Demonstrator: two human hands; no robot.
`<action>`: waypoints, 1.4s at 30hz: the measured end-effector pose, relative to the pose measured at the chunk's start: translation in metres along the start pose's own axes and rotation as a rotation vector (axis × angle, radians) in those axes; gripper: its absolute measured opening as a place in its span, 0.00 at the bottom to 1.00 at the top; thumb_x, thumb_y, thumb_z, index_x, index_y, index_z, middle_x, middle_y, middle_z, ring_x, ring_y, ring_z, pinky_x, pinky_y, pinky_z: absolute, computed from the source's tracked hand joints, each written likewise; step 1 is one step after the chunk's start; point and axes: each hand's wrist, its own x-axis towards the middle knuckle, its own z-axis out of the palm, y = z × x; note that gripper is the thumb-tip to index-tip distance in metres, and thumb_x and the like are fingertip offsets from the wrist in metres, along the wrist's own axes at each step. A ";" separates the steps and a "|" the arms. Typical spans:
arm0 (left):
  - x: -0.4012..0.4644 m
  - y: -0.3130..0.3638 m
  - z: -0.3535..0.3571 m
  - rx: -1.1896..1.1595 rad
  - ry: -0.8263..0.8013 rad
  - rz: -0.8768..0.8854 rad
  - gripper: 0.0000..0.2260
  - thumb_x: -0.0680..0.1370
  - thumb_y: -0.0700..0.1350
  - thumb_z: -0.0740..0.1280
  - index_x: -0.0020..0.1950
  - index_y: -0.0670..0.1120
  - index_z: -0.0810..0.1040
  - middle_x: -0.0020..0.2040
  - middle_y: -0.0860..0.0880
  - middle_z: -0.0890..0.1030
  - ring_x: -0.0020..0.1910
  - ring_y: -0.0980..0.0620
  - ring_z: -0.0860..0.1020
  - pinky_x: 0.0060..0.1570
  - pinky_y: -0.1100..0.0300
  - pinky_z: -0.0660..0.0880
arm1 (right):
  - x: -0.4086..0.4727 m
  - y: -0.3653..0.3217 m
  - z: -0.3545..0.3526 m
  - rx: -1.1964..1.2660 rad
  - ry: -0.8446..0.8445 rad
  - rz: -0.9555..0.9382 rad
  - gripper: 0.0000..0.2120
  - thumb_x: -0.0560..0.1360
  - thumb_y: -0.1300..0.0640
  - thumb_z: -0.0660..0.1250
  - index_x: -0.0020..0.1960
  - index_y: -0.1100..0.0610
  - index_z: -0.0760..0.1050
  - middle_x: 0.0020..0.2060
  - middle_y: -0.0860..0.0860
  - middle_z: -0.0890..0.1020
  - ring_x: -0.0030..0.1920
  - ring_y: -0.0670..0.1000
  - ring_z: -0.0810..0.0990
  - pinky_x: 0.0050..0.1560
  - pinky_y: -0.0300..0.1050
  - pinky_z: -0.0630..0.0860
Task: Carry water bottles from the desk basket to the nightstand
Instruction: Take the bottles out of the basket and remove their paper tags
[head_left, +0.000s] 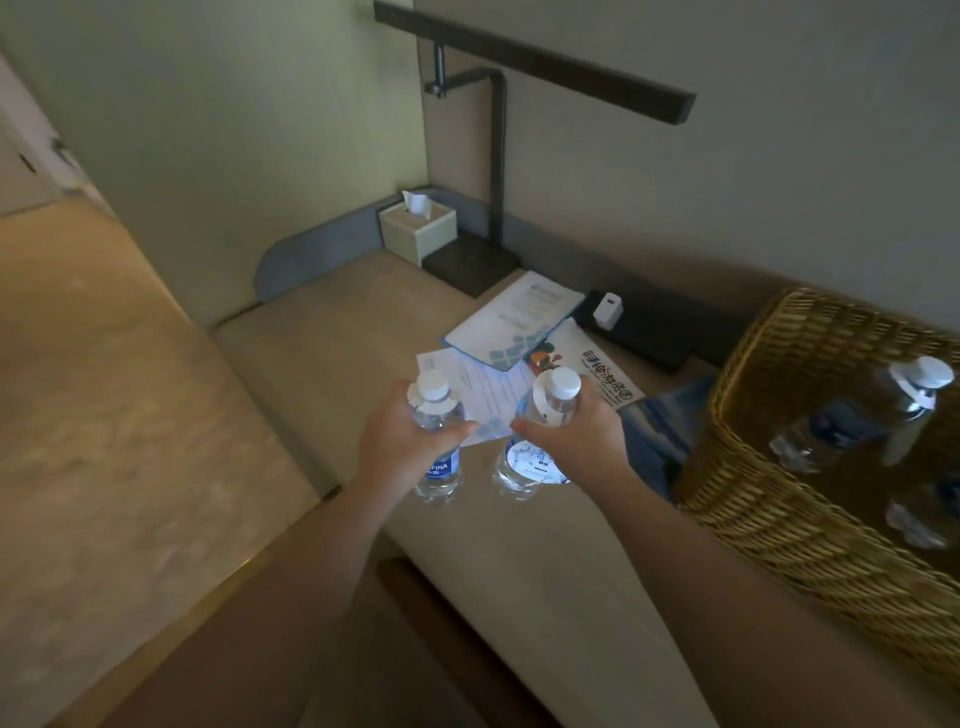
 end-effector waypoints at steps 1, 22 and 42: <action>0.000 -0.003 -0.001 -0.010 0.003 -0.002 0.29 0.57 0.62 0.78 0.54 0.56 0.74 0.46 0.61 0.80 0.46 0.60 0.78 0.43 0.60 0.74 | 0.000 0.000 0.005 0.001 -0.016 0.011 0.30 0.58 0.40 0.78 0.51 0.41 0.63 0.38 0.35 0.71 0.37 0.36 0.71 0.33 0.32 0.64; -0.006 0.035 -0.042 0.004 0.062 0.267 0.36 0.70 0.54 0.76 0.73 0.53 0.62 0.67 0.58 0.68 0.59 0.67 0.66 0.37 0.85 0.63 | -0.016 -0.016 0.005 0.062 0.042 0.012 0.42 0.61 0.40 0.78 0.69 0.47 0.61 0.65 0.47 0.74 0.61 0.48 0.74 0.51 0.41 0.72; -0.070 0.215 0.162 0.206 -0.437 0.991 0.33 0.76 0.60 0.65 0.76 0.44 0.62 0.73 0.45 0.68 0.72 0.47 0.66 0.70 0.50 0.65 | -0.118 0.084 -0.238 -0.149 0.728 0.256 0.26 0.74 0.45 0.68 0.69 0.52 0.67 0.61 0.50 0.75 0.57 0.46 0.73 0.50 0.39 0.68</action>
